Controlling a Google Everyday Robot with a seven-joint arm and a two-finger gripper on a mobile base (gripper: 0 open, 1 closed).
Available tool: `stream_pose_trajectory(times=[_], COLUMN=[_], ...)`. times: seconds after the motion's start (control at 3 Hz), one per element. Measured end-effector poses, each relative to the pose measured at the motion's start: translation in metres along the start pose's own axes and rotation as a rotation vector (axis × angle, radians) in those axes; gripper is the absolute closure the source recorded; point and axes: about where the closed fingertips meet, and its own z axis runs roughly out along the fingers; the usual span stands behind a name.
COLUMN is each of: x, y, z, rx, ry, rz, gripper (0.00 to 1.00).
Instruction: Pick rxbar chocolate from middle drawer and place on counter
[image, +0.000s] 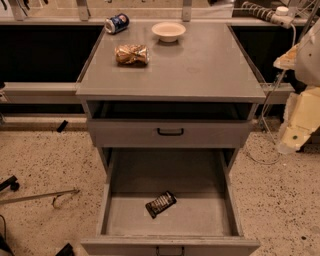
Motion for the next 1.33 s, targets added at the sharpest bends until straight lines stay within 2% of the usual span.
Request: stream_pose_trajectory(times=[0.33, 0.67, 1.0, 1.33], x=[0.000, -0.001, -0.005, -0.012], y=[0.000, 0.000, 0.000, 0.009], z=[0.000, 0.027, 0.081, 0.138], rx=[0.000, -0.024, -0.062, -0.061], ry=[0.000, -0.044, -0.109, -0.165], rz=[0.000, -0.007, -0.026, -0.015], gripper=[0.00, 0.00, 0.00, 0.00])
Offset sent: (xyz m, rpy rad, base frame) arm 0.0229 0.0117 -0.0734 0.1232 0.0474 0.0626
